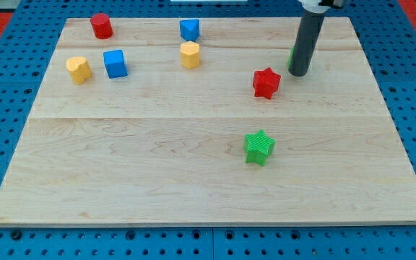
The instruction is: Slide the red star towards the center left
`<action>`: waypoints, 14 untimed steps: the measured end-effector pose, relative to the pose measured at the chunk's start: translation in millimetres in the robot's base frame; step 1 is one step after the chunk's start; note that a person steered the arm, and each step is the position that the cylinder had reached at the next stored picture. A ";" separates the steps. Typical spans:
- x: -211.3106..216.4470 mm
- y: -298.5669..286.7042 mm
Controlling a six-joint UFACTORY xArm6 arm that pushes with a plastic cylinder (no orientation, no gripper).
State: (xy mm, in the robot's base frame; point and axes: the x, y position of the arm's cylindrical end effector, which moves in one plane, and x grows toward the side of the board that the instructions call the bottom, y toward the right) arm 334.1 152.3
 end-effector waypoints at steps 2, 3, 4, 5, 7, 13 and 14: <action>-64.0 4.2; -81.4 4.2; -81.5 4.2; -75.3 3.9; -68.4 0.7; 48.6 -111.3; 75.5 -98.6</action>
State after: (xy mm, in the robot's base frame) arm 409.6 53.7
